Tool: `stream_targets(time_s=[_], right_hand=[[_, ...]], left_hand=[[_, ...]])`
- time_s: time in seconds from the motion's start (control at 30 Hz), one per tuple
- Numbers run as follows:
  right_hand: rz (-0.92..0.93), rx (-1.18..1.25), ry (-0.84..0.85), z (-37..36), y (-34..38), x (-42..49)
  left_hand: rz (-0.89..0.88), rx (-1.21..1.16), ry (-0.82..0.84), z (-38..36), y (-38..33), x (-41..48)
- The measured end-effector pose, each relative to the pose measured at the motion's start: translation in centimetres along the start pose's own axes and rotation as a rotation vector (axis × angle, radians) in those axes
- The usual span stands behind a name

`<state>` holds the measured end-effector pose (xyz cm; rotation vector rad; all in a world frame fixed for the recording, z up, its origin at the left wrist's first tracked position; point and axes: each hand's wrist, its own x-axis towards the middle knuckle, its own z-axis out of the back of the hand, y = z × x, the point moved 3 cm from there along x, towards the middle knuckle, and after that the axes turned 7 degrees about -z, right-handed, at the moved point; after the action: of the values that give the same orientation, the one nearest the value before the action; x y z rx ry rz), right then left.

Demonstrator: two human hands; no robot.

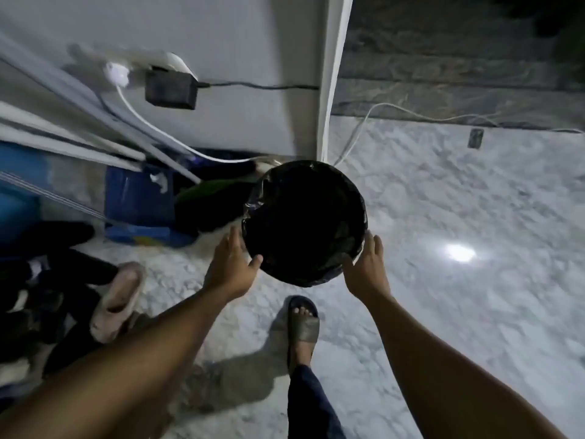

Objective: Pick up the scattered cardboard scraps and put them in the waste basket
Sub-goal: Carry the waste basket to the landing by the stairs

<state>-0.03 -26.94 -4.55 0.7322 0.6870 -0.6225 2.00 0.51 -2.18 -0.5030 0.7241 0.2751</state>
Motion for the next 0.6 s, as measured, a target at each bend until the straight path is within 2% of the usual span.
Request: stream_targets(time_s=[0.03,0.13,0.3,0.43,0.6], right_hand=[[0.012,0.026,-0.022,0.5,0.7,0.3],[-0.004,0.078,-0.039,-0.8,-0.7,3.6],[-0.039,0.169,-0.06,-2.6,-2.1,5.5],[-0.114,0.25,-0.114,-2.7,-1.3,4.6],[-0.109,0.245,-0.135,0.8,1.4,1.0]], left_hand=[[0.02,-0.024,-0.049,0.9,-0.1,1.1],[0.074,-0.003,-0.065,0.0,0.6,5.9],[0.069,-0.06,0.02,-2.7,0.5,9.2],[0.07,-0.085,0.006,-3.1,-0.1,8.6],[-0.006,-0.018,-0.037,1.0,-1.1,4.9]])
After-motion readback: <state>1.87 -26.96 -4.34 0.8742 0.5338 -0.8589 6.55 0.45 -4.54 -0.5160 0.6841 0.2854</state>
